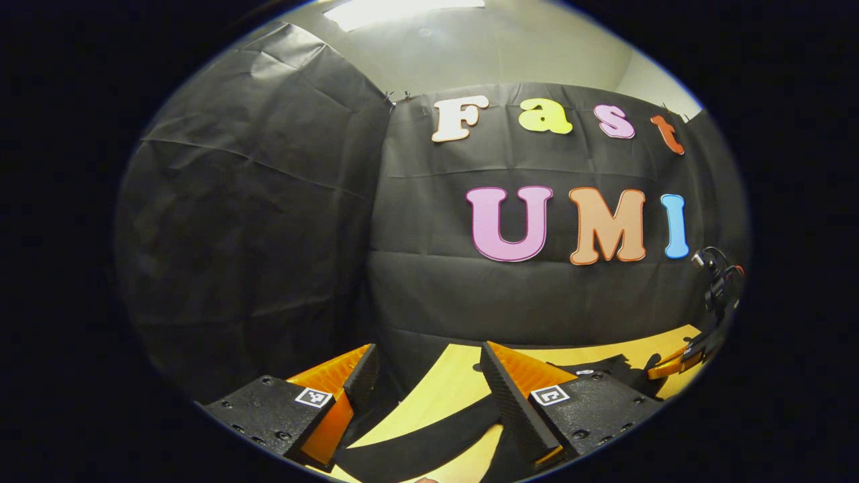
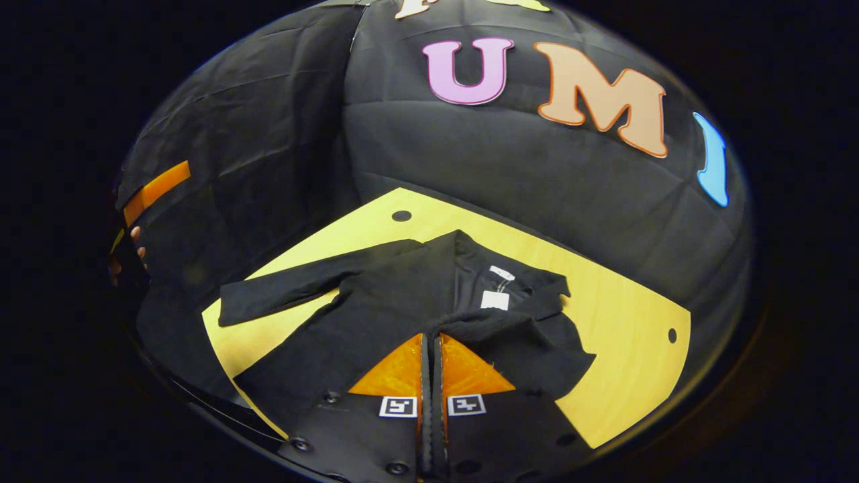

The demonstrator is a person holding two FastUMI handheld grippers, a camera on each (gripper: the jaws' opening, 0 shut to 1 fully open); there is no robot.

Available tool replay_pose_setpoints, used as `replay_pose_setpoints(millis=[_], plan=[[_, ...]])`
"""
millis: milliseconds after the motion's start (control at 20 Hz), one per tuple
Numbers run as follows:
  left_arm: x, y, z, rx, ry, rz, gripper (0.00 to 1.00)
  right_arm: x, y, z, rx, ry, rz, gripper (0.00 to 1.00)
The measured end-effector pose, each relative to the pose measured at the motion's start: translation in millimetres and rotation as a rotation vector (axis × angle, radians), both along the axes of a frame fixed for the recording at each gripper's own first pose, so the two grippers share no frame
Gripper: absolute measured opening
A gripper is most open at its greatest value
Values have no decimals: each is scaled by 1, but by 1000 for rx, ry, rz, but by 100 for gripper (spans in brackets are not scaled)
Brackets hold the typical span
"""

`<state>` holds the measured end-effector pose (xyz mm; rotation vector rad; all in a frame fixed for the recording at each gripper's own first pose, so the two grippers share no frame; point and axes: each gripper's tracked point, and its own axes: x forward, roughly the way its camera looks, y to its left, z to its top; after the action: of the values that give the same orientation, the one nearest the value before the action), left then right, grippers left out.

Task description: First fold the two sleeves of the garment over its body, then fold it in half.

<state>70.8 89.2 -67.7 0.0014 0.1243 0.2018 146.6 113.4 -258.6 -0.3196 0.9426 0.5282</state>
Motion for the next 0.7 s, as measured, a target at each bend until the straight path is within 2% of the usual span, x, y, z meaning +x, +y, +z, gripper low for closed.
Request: replay_pose_setpoints(millis=[50,350,450,600,650,700], plan=[[-1,7,-2,-1,4,6,91,3,7,-8,-8,14,5,0],[-4,41,-16,-2,34,33,94,15,47,-41,-44,62,44,2],[-5,47,-20,5,42,40,93,21,59,-49,-45,72,55,0],[-5,54,-23,0,52,48,94,31,70,-55,-69,59,66,2],[-5,55,-23,-2,55,50,94,33,77,-51,-38,55,70,0],[-5,55,-26,-3,56,52,94,33,86,-47,19,47,65,9]])
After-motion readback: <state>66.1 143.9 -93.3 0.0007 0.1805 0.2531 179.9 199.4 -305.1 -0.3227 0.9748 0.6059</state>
